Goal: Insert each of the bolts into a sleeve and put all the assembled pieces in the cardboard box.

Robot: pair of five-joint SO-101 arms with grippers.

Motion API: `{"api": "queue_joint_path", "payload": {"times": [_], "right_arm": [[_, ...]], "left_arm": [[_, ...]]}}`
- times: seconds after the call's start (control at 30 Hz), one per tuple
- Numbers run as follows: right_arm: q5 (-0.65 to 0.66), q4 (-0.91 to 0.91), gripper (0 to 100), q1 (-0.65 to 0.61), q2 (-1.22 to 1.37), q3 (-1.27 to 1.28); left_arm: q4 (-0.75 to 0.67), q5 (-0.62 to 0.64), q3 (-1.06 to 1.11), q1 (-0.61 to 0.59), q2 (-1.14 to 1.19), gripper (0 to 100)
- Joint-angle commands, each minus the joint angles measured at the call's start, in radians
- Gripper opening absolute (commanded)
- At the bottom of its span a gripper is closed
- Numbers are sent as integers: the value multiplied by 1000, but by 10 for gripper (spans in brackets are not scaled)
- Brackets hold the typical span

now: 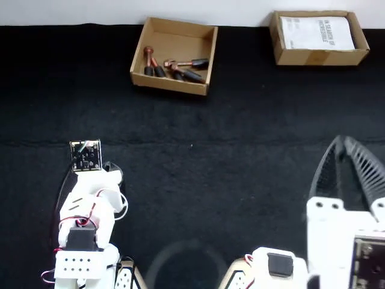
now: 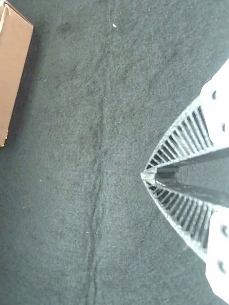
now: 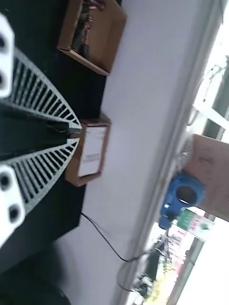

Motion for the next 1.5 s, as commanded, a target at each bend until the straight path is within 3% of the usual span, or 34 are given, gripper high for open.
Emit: {"api": "queue_joint_path", "payload": {"times": [0.0, 0.2, 0.4, 0.7, 0.93, 1.07, 1.23, 1.47], "right_arm": [[-80, 7, 6, 8, -183, 363], [-176, -157, 6, 7, -435, 874], [-169, -363, 6, 4, -630, 1322], [-175, -530, 6, 2, -704, 1862], [-184, -527, 6, -4, -704, 2084], [-391, -532, 6, -53, -704, 2103], [-649, -625, 6, -229, -705, 2269], [-663, -593, 6, -266, -707, 2264]], "left_arm": [[17, -2, 24, 13, 4, 13], [153, -2, 24, 8, -2, 13], [244, -2, 24, 8, -2, 13], [338, 0, 24, 8, -4, 16], [341, -2, 24, 8, -4, 14], [345, -2, 24, 8, -4, 14], [345, -2, 24, 12, -4, 15], [347, -2, 22, 8, -4, 15]]}}
